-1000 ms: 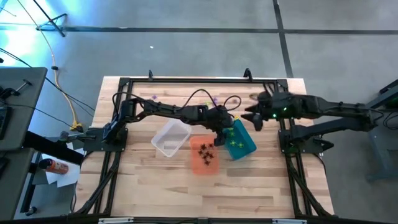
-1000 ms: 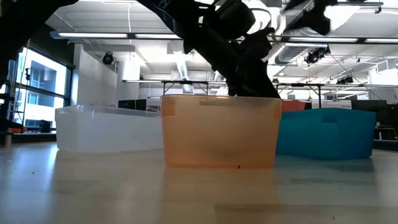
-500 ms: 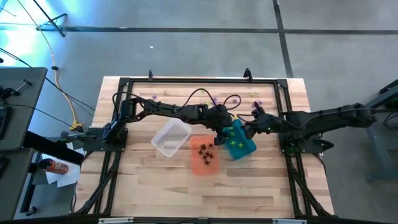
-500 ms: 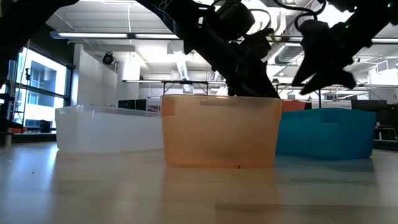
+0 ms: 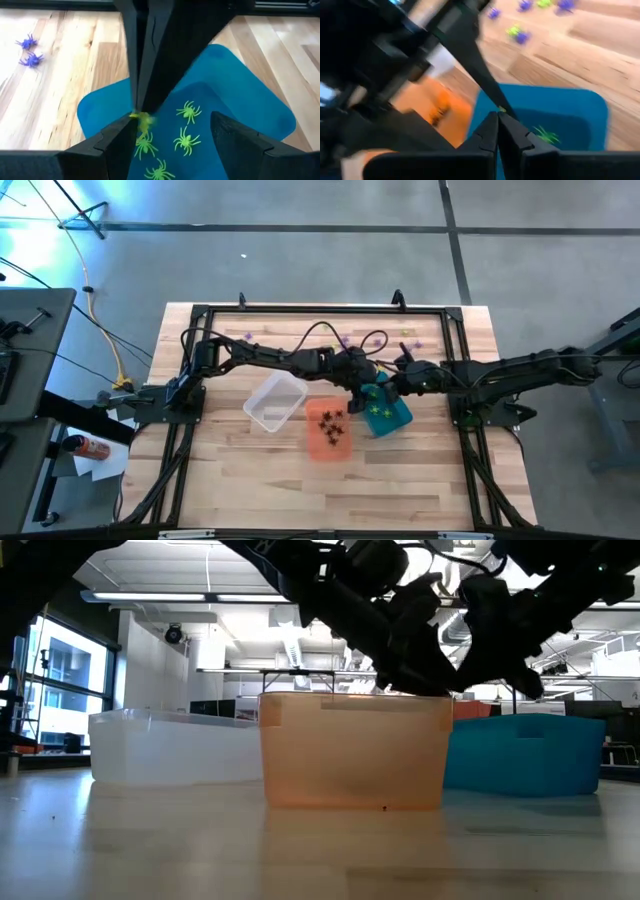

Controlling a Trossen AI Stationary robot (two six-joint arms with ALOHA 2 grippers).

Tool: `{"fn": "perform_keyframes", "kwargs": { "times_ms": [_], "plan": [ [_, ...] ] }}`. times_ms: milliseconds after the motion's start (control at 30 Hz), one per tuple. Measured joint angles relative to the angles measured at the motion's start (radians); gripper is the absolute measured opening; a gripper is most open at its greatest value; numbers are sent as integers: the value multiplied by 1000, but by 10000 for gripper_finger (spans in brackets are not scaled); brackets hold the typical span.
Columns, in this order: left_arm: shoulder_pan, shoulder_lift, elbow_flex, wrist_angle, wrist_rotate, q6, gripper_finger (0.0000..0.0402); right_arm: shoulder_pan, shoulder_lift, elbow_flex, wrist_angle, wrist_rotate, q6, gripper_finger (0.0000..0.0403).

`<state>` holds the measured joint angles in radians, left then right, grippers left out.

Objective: Sort Halloween decoration
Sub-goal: Put the green spider toy into the blue bin

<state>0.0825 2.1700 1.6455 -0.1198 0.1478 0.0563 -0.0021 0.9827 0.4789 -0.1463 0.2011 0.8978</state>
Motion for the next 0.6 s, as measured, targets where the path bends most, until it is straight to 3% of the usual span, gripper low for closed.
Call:
{"fn": "perform_keyframes", "kwargs": {
  "times_ms": [133,400,600],
  "plan": [
    [-2,0,0,-11,0,0,237,0,-1,0,98,1,-45,2],
    [-14,0,0,-24,0,2,237,2,-2,1,73,-17,-43,1],
    [47,-131,-2,-312,-53,69,236,9,-79,80,54,-26,-153,0]
  ]
}}
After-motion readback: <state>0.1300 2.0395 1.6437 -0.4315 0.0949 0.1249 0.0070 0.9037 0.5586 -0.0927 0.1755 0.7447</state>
